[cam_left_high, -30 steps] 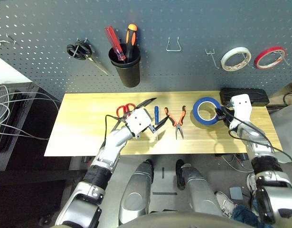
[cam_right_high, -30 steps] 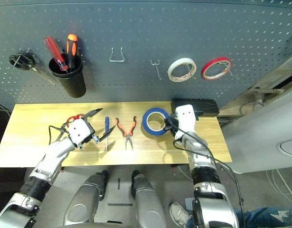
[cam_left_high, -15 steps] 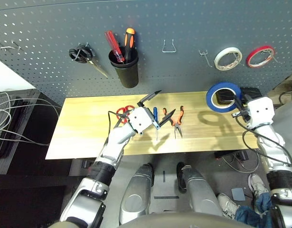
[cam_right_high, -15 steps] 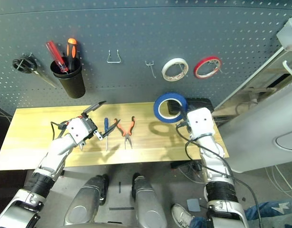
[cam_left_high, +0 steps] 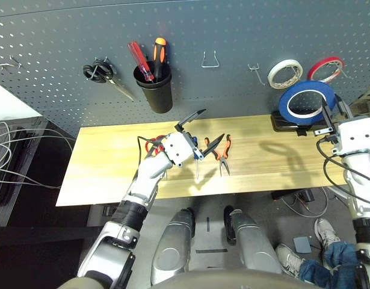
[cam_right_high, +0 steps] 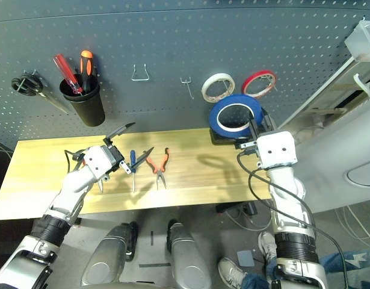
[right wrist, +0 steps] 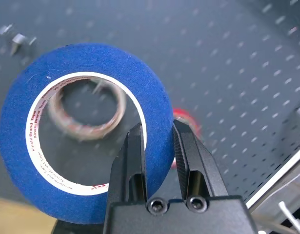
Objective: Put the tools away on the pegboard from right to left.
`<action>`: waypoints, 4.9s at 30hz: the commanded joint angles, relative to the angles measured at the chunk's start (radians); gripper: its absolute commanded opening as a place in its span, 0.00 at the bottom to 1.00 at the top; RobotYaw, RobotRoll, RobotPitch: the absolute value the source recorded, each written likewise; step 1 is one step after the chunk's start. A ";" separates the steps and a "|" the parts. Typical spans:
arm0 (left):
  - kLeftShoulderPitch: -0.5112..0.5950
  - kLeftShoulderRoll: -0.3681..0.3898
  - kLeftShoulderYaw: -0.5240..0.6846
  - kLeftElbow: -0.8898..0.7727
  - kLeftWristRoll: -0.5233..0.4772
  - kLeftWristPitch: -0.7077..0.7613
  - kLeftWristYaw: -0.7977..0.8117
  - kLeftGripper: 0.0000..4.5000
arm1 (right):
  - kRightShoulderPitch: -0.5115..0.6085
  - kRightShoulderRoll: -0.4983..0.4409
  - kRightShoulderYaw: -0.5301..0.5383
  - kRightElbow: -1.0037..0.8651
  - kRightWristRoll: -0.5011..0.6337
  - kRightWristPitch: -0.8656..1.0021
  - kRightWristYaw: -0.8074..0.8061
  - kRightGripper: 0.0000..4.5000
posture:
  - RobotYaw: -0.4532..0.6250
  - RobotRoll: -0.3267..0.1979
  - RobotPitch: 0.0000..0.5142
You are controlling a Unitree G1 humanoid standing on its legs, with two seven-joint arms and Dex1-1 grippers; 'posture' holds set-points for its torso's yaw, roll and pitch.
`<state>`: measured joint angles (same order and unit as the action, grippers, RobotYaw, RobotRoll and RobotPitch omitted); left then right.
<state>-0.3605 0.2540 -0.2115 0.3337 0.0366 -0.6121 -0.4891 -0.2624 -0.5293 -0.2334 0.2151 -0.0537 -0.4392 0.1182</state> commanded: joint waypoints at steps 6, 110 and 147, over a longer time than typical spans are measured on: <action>0.004 0.001 0.002 0.008 0.011 -0.005 0.007 1.00 | -0.125 -0.001 -0.017 0.117 0.006 0.024 -0.030 0.15 | 0.49 0.62 0.37; 0.058 0.024 -0.001 -0.177 0.171 0.865 0.118 1.00 | -0.389 0.438 0.152 0.601 0.180 0.935 0.092 0.91 | 0.61 0.62 0.69; 0.178 0.044 0.062 -0.335 -0.095 0.349 -0.047 1.00 | -0.277 0.335 0.140 -0.229 0.398 1.129 0.313 0.06 | 0.54 0.62 0.41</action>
<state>-0.1826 0.3025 -0.1491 0.0075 -0.0517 -0.2549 -0.5360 -0.5320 -0.1958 -0.0780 0.0076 0.3200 0.7064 0.4249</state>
